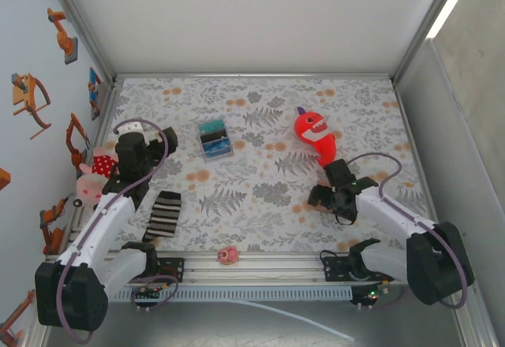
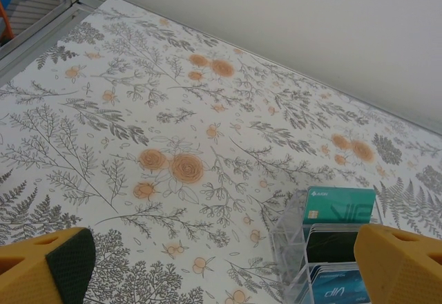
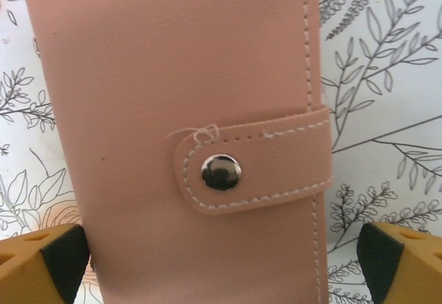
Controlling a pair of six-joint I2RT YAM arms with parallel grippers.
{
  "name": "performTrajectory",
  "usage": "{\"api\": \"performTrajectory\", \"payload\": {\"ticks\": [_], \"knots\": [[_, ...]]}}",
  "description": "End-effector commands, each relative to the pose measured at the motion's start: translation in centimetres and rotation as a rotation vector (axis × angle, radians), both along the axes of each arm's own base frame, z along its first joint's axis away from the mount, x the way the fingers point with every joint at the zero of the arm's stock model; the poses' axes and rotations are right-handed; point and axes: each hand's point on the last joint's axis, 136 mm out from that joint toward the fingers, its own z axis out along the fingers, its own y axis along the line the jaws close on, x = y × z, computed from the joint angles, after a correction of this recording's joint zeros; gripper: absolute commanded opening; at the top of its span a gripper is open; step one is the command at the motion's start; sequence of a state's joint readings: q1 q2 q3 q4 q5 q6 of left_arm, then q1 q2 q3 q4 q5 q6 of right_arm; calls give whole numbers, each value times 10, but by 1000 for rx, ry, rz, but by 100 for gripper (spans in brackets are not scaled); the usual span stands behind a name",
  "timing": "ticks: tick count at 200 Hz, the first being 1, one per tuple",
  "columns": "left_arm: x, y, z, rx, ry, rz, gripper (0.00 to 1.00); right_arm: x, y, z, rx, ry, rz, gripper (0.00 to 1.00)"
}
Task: Take the credit cards out of the card holder
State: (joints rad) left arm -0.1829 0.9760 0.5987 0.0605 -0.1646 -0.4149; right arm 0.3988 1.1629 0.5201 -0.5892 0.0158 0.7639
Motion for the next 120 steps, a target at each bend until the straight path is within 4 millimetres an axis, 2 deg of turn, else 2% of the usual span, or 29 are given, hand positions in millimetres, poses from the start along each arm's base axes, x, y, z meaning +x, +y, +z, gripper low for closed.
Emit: {"api": "performTrajectory", "payload": {"ticks": [1, 42, 120], "knots": [[5, 0, 14, -11, -26, 12, 97, 20, 7, 10, -22, -49, 0, 99], [8, -1, 13, -17, -14, 13, 97, 25, 9, 4, -66, -26, 18, 96], [10, -1, 19, -31, -20, 23, 97, 13, 17, -6, -90, 25, 74, 74]]}}
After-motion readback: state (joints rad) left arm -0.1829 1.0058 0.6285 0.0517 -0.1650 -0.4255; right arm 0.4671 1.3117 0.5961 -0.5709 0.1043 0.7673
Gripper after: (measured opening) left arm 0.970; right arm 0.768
